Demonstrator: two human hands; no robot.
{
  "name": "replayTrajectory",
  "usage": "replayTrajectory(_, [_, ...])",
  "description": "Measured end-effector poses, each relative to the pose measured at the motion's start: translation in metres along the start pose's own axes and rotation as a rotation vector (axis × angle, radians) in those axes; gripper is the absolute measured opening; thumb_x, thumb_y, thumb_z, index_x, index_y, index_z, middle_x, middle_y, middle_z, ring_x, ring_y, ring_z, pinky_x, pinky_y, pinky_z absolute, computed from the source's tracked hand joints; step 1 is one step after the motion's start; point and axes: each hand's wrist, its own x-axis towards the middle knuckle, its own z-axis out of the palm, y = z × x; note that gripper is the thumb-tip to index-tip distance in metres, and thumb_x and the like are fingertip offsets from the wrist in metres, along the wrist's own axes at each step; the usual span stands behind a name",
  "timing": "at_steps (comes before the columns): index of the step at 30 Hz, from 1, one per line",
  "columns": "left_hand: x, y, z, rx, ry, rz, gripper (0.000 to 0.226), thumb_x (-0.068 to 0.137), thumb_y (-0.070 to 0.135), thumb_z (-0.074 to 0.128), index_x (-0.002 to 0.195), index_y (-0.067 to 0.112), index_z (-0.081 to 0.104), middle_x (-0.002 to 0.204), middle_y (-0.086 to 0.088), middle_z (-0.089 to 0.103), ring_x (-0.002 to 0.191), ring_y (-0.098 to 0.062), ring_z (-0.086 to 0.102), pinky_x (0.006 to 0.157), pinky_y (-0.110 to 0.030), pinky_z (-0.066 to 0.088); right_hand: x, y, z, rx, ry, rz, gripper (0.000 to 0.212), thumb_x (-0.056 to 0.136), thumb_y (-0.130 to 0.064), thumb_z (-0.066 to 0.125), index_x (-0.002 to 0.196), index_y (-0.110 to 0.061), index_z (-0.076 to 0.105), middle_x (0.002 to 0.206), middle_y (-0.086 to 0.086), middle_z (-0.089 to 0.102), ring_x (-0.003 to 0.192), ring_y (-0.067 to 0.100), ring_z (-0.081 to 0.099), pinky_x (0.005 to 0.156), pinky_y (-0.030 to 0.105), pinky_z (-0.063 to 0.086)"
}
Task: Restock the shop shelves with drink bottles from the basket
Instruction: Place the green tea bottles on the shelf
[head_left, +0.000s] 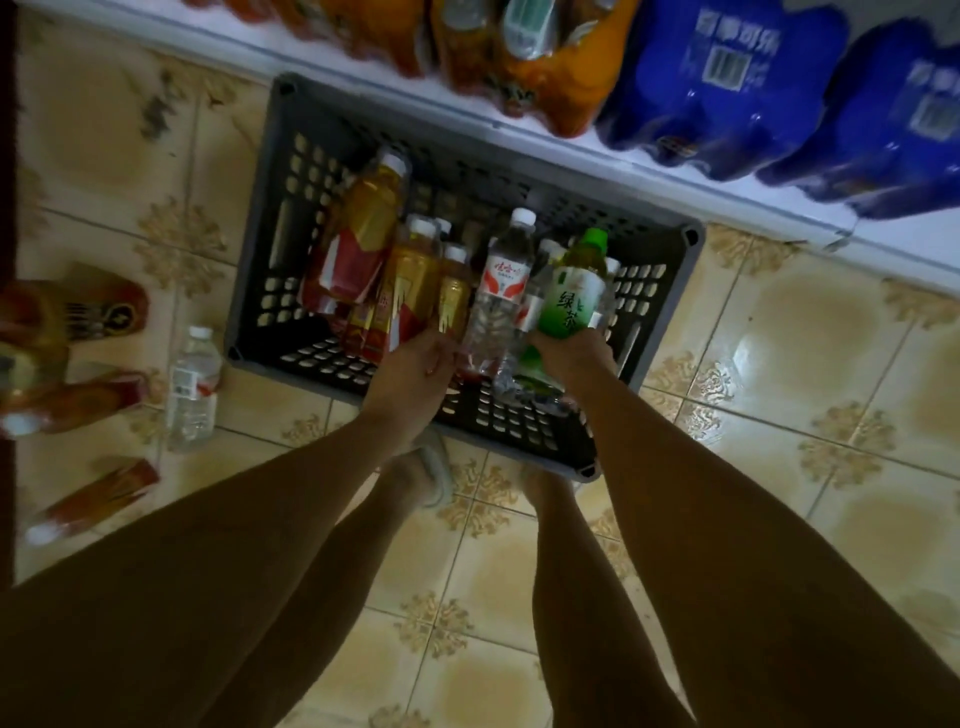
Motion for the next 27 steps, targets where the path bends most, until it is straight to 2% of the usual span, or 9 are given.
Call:
replayTrajectory(2, [-0.007,0.012,-0.008,-0.005,-0.055,-0.072,0.008,0.103,0.019,0.050,0.107,0.023,0.056,0.091,0.013,0.058,0.081,0.003,0.053,0.063,-0.018,0.040,-0.020,-0.005,-0.016,0.197,-0.136,0.069,0.066,0.084,-0.049,0.073,0.133,-0.014,0.046,0.117,0.008,0.057,0.106,0.028,0.061,0.085,0.043,0.058])
replayTrajectory(4, [-0.017,0.028,-0.016,-0.021,-0.100,-0.139,0.009,0.103,0.020,0.050,0.109,0.020,0.057,0.102,0.002,0.061,0.082,-0.003,0.053,0.065,-0.021,0.039,-0.046,-0.008,-0.032,0.323,-0.293,0.131,0.061,0.085,-0.048,0.072,0.131,-0.017,0.045,0.117,0.010,0.057,0.104,0.031,0.061,0.077,0.046,0.060])
replayTrajectory(8, [-0.070,0.095,-0.043,-0.132,-0.142,-0.156,0.021,0.104,0.018,0.048,0.116,0.006,0.060,0.103,-0.008,0.063,0.083,-0.012,0.056,0.065,-0.019,0.045,-0.121,-0.003,-0.076,0.175,-0.459,0.102,0.065,0.081,-0.055,0.074,0.125,-0.011,0.054,0.117,0.013,0.066,0.101,0.028,0.068,0.075,0.041,0.063])
replayTrajectory(10, [-0.112,0.132,-0.066,-0.196,-0.150,-0.140,0.019,0.102,0.015,0.052,0.116,0.003,0.059,0.098,-0.006,0.060,0.085,-0.013,0.058,0.066,-0.015,0.047,-0.171,-0.004,-0.099,0.094,-0.471,0.032,0.064,0.081,-0.054,0.074,0.124,-0.010,0.057,0.112,0.013,0.069,0.098,0.027,0.070,0.073,0.038,0.063])
replayTrajectory(14, [-0.195,0.186,-0.110,-0.236,-0.099,-0.143,0.016,0.101,0.023,0.056,0.114,0.014,0.058,0.095,-0.002,0.061,0.099,-0.028,0.065,0.071,-0.030,0.051,-0.283,-0.003,-0.144,0.051,-0.509,-0.098,0.062,0.082,-0.056,0.071,0.124,-0.011,0.061,0.111,0.009,0.071,0.096,0.023,0.071,0.073,0.036,0.063])
replayTrajectory(19, [-0.288,0.247,-0.157,-0.354,-0.065,-0.166,0.034,0.101,0.041,0.054,0.129,0.025,0.045,0.123,-0.005,0.057,0.099,-0.022,0.065,0.068,-0.035,0.058,-0.409,0.000,-0.191,0.065,-0.440,-0.309,0.029,0.087,-0.054,0.068,0.101,-0.028,0.064,0.102,-0.003,0.071,0.087,0.014,0.069,0.069,0.032,0.062])
replayTrajectory(22, [-0.320,0.276,-0.175,-0.418,-0.065,-0.122,0.047,0.099,0.044,0.056,0.140,0.026,0.040,0.120,-0.001,0.059,0.091,-0.018,0.065,0.070,-0.039,0.061,-0.455,-0.006,-0.208,0.085,-0.422,-0.403,0.037,0.087,-0.051,0.069,0.114,-0.027,0.061,0.112,0.002,0.070,0.094,0.019,0.070,0.070,0.038,0.063])
replayTrajectory(24, [-0.343,0.292,-0.188,-0.423,-0.088,-0.030,0.055,0.098,0.046,0.058,0.145,0.025,0.038,0.123,0.000,0.056,0.099,-0.021,0.063,0.070,-0.042,0.062,-0.481,-0.009,-0.214,0.131,-0.407,-0.431,0.046,0.086,-0.050,0.071,0.122,-0.024,0.058,0.113,0.002,0.070,0.097,0.020,0.070,0.075,0.042,0.063])
replayTrajectory(27, [-0.360,0.307,-0.205,-0.386,-0.089,0.078,0.056,0.095,0.046,0.062,0.143,0.027,0.039,0.120,-0.002,0.059,0.095,-0.020,0.067,0.076,-0.045,0.063,-0.510,-0.016,-0.214,0.177,-0.363,-0.500,0.044,0.087,-0.048,0.071,0.120,-0.026,0.052,0.110,0.001,0.067,0.095,0.019,0.068,0.066,0.035,0.063])
